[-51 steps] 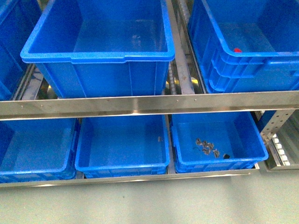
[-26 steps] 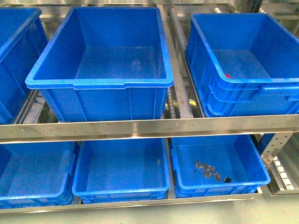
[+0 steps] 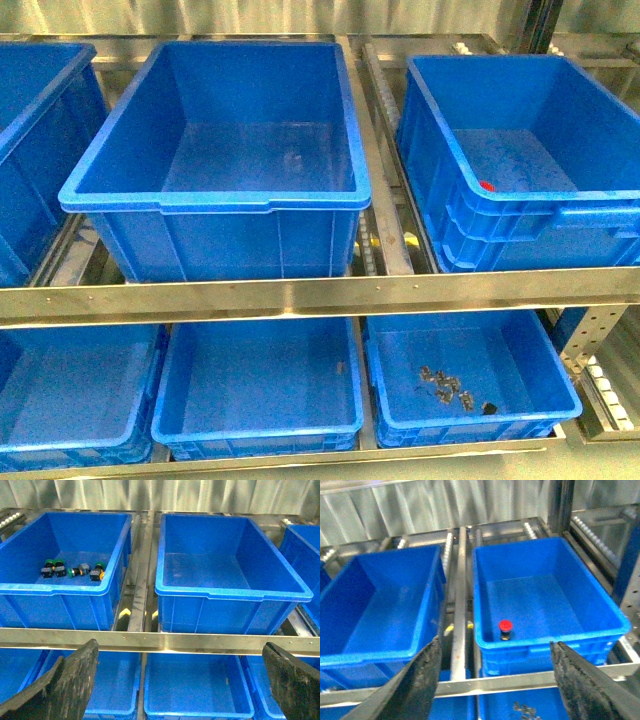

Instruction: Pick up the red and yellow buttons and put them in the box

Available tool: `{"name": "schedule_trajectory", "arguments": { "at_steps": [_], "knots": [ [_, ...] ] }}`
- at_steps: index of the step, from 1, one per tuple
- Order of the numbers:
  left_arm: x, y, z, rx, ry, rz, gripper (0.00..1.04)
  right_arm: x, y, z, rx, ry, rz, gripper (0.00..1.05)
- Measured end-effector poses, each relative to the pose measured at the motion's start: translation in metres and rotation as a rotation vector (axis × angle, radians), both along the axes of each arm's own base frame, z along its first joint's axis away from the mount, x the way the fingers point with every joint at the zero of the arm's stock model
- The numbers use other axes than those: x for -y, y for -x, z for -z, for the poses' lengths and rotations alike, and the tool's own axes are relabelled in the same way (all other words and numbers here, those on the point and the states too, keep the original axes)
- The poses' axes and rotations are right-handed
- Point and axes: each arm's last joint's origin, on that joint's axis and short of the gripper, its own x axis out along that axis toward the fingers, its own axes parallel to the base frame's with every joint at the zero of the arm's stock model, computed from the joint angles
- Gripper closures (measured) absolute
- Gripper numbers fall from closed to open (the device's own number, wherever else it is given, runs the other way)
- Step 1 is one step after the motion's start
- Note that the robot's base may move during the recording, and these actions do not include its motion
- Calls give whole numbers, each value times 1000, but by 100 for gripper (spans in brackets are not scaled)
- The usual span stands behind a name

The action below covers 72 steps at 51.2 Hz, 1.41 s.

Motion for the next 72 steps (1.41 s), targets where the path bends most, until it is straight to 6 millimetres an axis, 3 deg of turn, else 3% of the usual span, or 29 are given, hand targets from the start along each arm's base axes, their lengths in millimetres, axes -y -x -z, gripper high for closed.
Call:
{"name": "schedule_trajectory", "arguments": {
  "at_steps": [5,17,53,72],
  "knots": [
    [0,0,0,0,0,0,8,9,29,28,-6,74,11,64],
    [0,0,0,0,0,0,8,22,46,54,-9,101,13,102],
    [0,0,0,0,0,0,8,22,76,89,2,103,10,102],
    [0,0,0,0,0,0,8,22,84,88,32,103,11,102]
  ]
}}
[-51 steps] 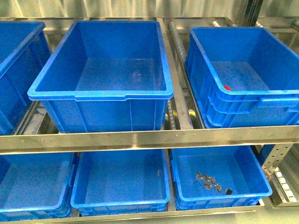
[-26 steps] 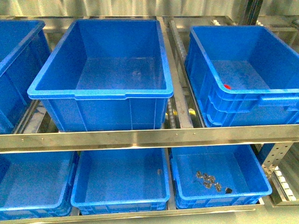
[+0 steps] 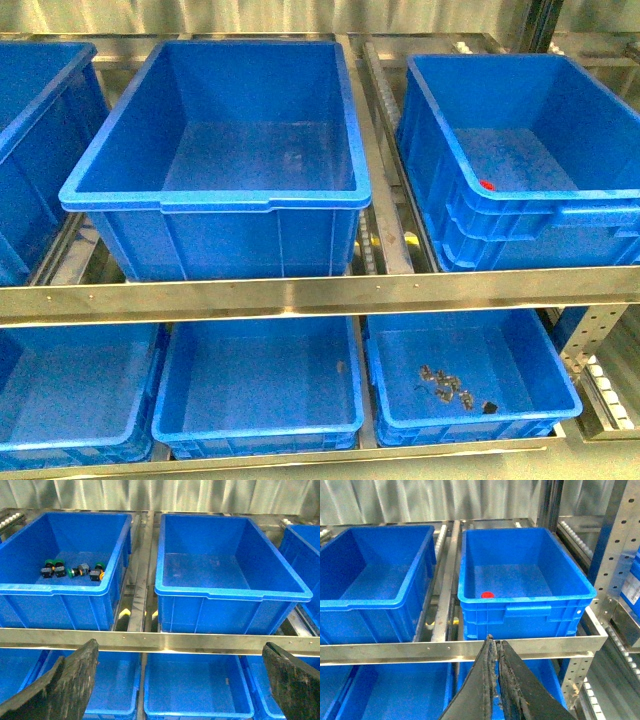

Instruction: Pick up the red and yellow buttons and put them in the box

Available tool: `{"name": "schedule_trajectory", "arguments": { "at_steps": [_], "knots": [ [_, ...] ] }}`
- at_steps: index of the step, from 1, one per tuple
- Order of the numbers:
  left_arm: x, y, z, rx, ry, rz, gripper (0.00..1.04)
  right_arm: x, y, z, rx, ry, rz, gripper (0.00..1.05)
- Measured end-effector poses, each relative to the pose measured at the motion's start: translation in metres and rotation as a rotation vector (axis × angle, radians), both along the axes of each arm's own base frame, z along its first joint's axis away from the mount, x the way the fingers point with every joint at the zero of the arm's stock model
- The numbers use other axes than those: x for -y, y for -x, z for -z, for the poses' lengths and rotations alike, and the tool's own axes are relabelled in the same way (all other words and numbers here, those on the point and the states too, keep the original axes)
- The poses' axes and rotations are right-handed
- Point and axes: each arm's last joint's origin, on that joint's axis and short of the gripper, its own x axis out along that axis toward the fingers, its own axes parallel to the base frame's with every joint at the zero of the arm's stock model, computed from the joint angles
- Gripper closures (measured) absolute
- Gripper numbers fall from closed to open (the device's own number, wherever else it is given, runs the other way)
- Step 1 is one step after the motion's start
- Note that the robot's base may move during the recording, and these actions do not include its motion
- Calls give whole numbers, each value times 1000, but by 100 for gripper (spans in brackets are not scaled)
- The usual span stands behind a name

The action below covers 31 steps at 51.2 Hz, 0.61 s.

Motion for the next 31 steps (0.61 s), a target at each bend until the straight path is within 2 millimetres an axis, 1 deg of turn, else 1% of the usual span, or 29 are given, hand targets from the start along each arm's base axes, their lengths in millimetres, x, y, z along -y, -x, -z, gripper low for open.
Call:
{"name": "schedule_trajectory", "arguments": {
  "at_steps": [4,8,31],
  "knots": [
    [0,0,0,0,0,0,8,0,7,5,-35,0,-1,102],
    [0,0,0,0,0,0,8,0,11,3,-9,0,-1,102],
    [0,0,0,0,0,0,8,0,11,3,-3,0,-1,102]
  ]
}}
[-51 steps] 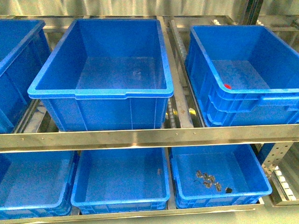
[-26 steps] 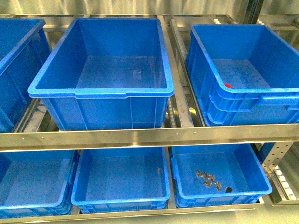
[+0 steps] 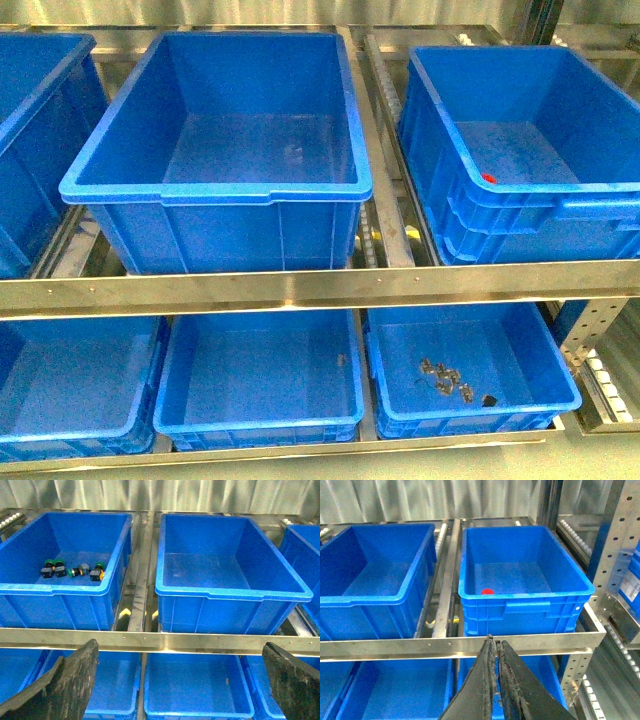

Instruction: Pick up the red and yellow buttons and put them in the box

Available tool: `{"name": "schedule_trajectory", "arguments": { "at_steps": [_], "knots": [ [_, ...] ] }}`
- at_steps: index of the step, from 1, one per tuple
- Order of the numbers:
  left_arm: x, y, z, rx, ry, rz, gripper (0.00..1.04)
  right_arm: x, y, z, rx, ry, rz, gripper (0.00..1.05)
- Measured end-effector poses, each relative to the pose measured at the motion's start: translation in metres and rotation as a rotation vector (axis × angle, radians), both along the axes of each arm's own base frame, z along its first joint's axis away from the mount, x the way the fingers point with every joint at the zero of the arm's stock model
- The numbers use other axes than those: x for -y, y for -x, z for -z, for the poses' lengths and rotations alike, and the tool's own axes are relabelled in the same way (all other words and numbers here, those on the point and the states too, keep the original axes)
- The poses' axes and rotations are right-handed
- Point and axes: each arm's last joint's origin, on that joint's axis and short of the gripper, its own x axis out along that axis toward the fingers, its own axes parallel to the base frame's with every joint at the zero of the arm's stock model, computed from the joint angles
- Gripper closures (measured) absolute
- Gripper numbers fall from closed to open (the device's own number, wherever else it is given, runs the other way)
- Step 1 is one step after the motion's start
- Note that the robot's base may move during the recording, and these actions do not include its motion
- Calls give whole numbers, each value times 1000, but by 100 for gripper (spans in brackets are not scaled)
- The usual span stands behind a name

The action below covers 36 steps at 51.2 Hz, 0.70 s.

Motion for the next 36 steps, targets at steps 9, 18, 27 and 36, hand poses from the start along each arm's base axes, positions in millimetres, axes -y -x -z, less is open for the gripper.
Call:
{"name": "schedule_trajectory", "arguments": {
  "at_steps": [9,18,27,36],
  "knots": [
    [0,0,0,0,0,0,8,0,0,0,0,1,0,78],
    [0,0,0,0,0,0,8,0,0,0,0,1,0,46],
    [0,0,0,0,0,0,8,0,0,0,0,1,0,15],
    [0,0,0,0,0,0,8,0,0,0,0,1,0,7]
  ]
}}
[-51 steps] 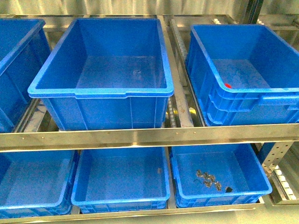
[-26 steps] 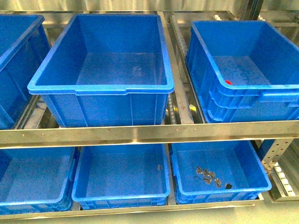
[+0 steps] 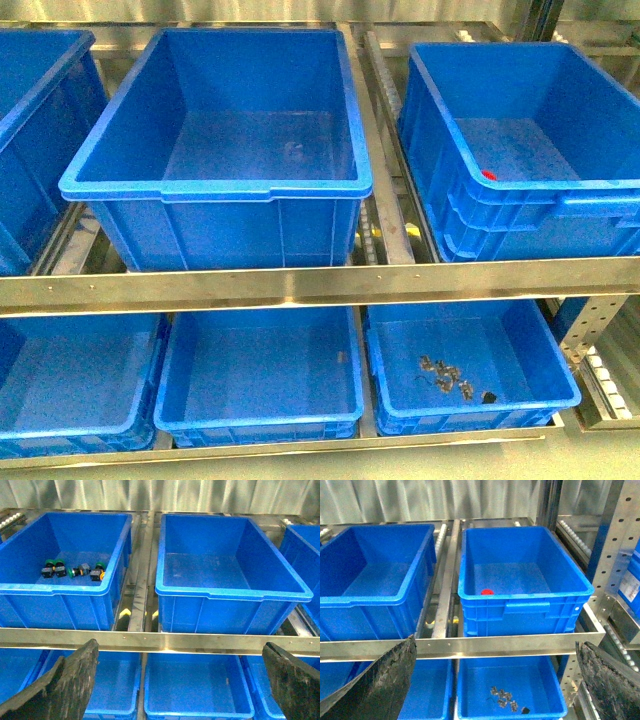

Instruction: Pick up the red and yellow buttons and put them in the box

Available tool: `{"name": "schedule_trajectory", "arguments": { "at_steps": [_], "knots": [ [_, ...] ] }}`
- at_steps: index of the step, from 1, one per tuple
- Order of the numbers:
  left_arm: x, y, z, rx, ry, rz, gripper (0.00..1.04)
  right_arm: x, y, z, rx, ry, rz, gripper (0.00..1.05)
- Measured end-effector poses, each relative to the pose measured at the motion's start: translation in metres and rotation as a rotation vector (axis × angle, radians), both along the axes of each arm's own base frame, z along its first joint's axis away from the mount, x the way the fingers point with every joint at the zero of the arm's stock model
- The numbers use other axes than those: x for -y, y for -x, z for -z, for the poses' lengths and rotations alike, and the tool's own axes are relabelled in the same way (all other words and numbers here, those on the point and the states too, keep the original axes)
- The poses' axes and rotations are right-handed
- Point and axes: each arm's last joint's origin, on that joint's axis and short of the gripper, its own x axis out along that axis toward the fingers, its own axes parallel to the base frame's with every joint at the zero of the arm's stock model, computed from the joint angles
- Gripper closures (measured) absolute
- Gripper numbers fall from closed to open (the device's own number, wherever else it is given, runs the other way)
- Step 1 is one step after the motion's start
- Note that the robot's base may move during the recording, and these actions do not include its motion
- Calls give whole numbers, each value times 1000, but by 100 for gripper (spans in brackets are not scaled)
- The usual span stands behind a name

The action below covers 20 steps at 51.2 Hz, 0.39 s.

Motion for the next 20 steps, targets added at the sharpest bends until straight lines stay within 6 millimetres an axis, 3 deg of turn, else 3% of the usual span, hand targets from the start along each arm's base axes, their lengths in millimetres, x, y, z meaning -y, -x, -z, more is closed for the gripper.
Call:
{"name": "schedule_trajectory", "arguments": {
  "at_steps": [20],
  "knots": [
    [0,0,0,0,0,0,8,0,0,0,0,0,0,7]
  ]
}}
